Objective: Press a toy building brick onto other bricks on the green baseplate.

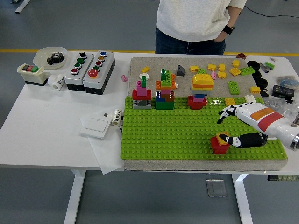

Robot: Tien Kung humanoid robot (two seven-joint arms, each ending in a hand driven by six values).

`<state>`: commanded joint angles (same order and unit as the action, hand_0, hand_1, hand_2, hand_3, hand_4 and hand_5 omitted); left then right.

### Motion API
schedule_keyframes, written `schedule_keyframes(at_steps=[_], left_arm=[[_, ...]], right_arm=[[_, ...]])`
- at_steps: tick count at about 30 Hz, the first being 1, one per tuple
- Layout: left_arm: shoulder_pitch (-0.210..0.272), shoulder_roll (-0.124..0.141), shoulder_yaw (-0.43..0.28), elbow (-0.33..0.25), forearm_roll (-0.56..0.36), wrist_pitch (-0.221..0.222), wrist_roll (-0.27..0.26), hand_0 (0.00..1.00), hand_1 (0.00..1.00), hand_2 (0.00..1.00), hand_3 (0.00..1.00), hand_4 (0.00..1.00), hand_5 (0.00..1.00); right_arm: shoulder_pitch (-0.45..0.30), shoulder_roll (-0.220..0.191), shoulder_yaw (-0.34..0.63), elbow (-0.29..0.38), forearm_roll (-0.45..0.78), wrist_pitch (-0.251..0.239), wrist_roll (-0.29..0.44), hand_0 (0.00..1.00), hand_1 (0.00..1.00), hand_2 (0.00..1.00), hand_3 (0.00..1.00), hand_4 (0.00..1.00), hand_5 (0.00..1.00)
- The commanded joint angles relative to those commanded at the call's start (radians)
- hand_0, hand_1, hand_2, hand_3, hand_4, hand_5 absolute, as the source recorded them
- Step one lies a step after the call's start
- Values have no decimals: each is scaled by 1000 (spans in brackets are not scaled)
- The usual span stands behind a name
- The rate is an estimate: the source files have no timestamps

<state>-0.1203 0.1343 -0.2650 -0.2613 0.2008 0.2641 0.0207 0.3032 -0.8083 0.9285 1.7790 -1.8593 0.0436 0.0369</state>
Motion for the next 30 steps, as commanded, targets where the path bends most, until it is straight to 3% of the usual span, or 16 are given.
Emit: schedule_keyframes(at_steps=[12,30], left_arm=[[-1,0,2,0,-4,0,-2,800,886,900,753,788,763],[-2,1,9,0,-12,-1,-5,799,885,901,754,788,764]], right_arm=[[-43,-4,8,0,-53,-23,56,726,701,738,588,686,552],[-51,-12,-12,0,-101,35,55,716,689,726,571,684,529]])
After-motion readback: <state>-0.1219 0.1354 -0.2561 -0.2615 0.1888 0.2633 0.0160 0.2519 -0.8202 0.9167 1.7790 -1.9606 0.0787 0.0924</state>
